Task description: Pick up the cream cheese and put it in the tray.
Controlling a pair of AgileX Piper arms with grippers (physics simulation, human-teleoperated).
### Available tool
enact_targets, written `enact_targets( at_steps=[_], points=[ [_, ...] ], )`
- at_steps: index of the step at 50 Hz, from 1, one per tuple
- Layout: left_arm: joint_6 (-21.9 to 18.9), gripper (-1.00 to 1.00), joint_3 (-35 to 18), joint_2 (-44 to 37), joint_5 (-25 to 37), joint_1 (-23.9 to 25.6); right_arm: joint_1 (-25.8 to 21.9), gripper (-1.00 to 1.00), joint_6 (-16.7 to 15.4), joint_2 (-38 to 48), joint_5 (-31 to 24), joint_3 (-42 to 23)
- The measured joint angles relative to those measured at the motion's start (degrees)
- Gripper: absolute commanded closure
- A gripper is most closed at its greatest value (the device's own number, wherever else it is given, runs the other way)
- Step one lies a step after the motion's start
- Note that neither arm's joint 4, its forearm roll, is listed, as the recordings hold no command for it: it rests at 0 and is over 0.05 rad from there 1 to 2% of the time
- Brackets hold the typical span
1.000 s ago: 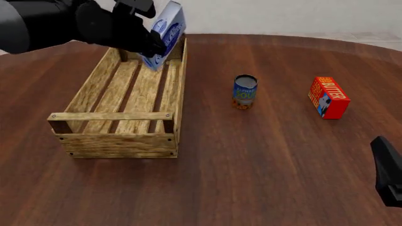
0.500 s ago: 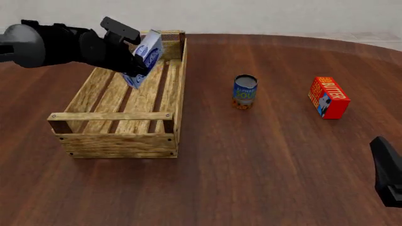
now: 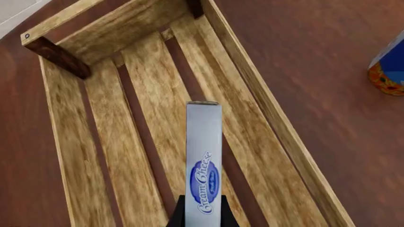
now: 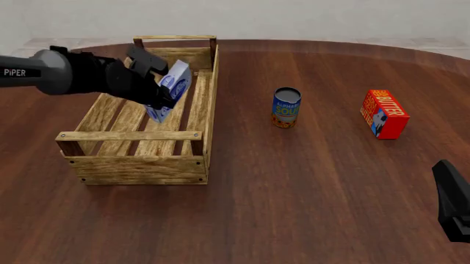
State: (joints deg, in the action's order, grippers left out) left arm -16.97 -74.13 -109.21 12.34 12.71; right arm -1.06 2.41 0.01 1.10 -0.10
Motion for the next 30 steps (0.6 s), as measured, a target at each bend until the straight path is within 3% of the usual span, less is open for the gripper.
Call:
enact_targets(
  at_steps=[30],
  points=[
    [-1.1,1.0,2.0,-3.3,-4.7,-1.4,-0.2,-1.0,-0.2,0.0,-0.4,0.0]
  ],
)
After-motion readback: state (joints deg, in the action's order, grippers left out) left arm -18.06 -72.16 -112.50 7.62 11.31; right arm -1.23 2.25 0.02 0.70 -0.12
